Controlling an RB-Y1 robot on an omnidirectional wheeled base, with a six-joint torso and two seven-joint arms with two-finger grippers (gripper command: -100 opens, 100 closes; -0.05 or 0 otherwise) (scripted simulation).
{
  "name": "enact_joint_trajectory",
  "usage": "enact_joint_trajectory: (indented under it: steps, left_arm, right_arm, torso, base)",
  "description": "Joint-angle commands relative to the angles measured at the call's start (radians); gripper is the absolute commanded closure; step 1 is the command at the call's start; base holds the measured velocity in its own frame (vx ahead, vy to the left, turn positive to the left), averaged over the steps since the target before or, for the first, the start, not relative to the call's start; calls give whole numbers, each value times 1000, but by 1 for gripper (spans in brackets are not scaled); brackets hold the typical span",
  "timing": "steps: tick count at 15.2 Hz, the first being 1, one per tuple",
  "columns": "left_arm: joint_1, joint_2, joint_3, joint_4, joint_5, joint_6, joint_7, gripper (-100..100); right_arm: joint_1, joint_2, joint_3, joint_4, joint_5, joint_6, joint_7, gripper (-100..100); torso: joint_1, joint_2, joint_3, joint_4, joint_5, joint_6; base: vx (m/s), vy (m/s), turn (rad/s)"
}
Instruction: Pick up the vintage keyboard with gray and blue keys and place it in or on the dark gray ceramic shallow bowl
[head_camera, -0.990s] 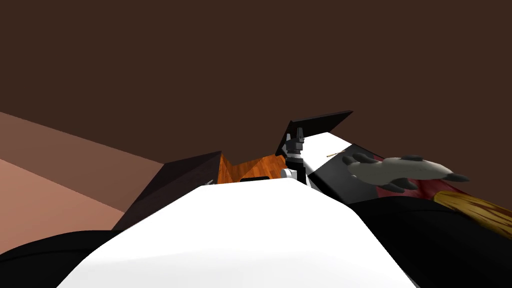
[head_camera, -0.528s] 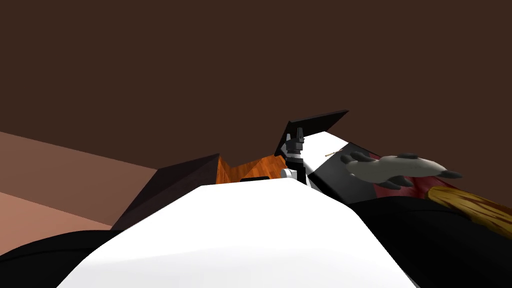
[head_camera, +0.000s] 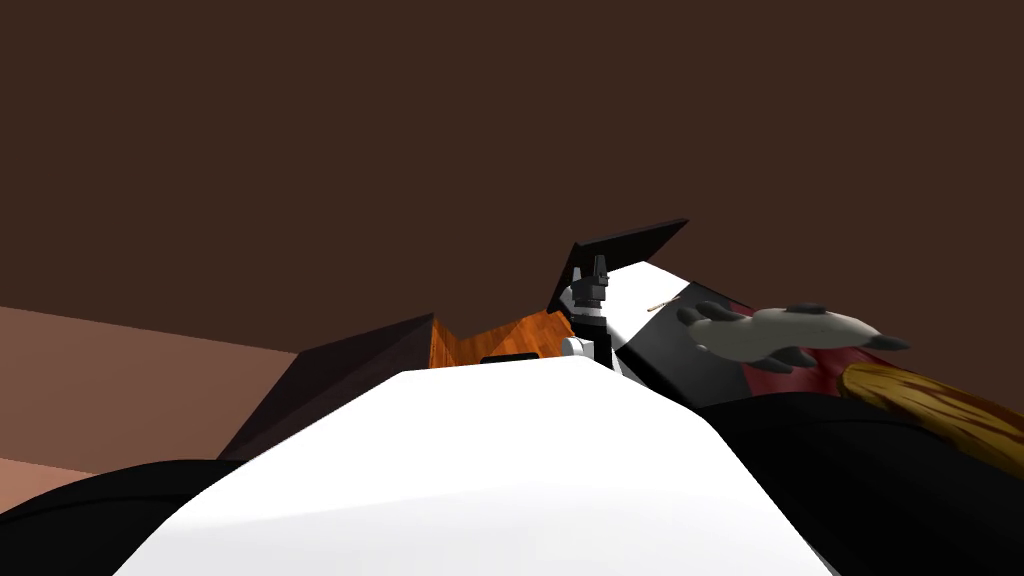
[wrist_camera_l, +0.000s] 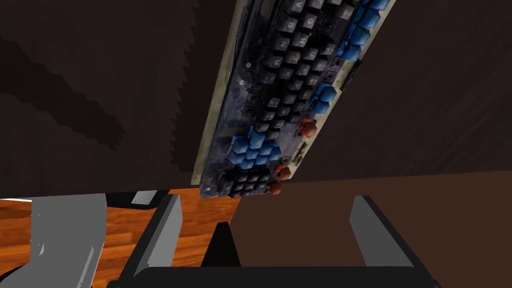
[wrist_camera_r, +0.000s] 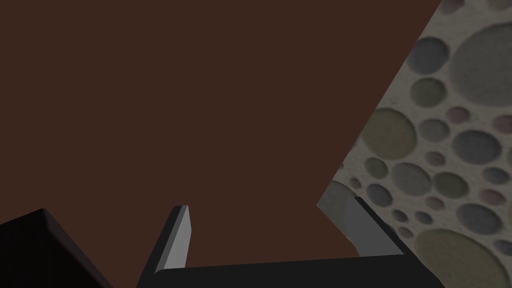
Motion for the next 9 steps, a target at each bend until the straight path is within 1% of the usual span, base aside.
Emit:
enact_joint_trajectory:
  steps: [1, 2, 3, 4, 5, 7, 9]
  left_arm:
    - [5, 12, 2, 39, -47, -6, -28, -100]
    - [9, 20, 2, 59, -70, -8, -41, -100]
    - [9, 20, 2, 59, -78, -8, -41, -100]
    - [14, 27, 1, 77, -106, -9, -52, -100]
    - [14, 27, 1, 77, -106, -9, -52, -100]
    - [20, 38, -1, 107, -150, -11, -71, -100]
    - [24, 44, -3, 127, -179, -13, -84, -100]
  right_arm:
    - [0, 0, 0, 0, 0, 0, 0, 0]
    - [0, 0, 0, 0, 0, 0, 0, 0]
    - [0, 0, 0, 0, 0, 0, 0, 0]
    - [0, 0, 0, 0, 0, 0, 0, 0]
    - [0, 0, 0, 0, 0, 0, 0, 0]
    - [0, 0, 0, 0, 0, 0, 0, 0]
    - [0, 0, 0, 0, 0, 0, 0, 0]
  torso:
    - [0, 0, 0, 0, 0, 0]
    - [0, 0, 0, 0, 0, 0]
    - [0, 1, 0, 0, 0, 0]
    - [0, 1, 0, 0, 0, 0]
    - [1, 0, 0, 0, 0, 0]
    - [0, 1, 1, 0, 0, 0]
    - [0, 1, 1, 0, 0, 0]
  base:
    - [60, 9, -58]
    - [64, 8, -89]
    - [61, 10, -69]
    - [65, 21, -62]
    - [56, 19, -50]
    - [53, 9, -60]
    - [53, 7, -67]
